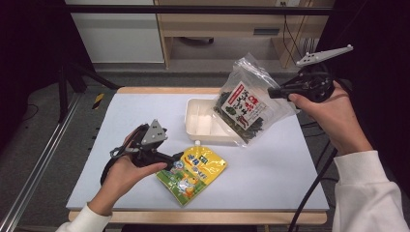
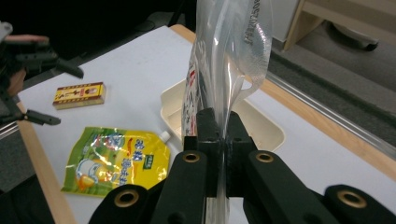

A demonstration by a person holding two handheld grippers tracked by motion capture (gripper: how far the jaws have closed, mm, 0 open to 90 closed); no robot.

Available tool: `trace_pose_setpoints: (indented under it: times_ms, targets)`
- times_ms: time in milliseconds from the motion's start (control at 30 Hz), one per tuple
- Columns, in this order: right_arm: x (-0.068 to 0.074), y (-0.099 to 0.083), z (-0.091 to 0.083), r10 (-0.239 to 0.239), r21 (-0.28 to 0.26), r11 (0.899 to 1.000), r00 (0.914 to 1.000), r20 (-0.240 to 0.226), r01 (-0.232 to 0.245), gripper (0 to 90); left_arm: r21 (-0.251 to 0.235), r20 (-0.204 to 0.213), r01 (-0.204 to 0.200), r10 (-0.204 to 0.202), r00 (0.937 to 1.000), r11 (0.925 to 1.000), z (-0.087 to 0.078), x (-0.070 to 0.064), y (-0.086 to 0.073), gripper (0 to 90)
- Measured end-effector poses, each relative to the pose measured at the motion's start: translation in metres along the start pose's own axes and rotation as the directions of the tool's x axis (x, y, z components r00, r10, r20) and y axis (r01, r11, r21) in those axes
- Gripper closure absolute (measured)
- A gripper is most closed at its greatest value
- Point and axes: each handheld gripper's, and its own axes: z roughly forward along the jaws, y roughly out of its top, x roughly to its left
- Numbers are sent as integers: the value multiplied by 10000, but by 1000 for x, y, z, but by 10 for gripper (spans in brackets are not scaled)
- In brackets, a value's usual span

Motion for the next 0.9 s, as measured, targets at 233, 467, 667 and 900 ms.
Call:
trace_pose_setpoints:
  times_ms: [233,467,667,900]
  targets:
    - [-10,14,2,279,-491,9985,9987,415,-258,884,160,-753,732,-718,9946,9972,6,7,-61,102]
    - [-20,30,11,546,-704,9963,9953,794,-491,884,35,-1594,1228,-1207,9798,9924,-7,16,-109,100]
    - [-28,35,25,841,-830,9937,9906,1081,-753,884,-268,-2497,1598,-1614,9548,9868,-30,27,-136,90]
    - [-39,35,41,1151,-535,9926,9862,1190,-1094,884,-596,-3166,2233,-2305,9201,9729,-43,44,-154,92]
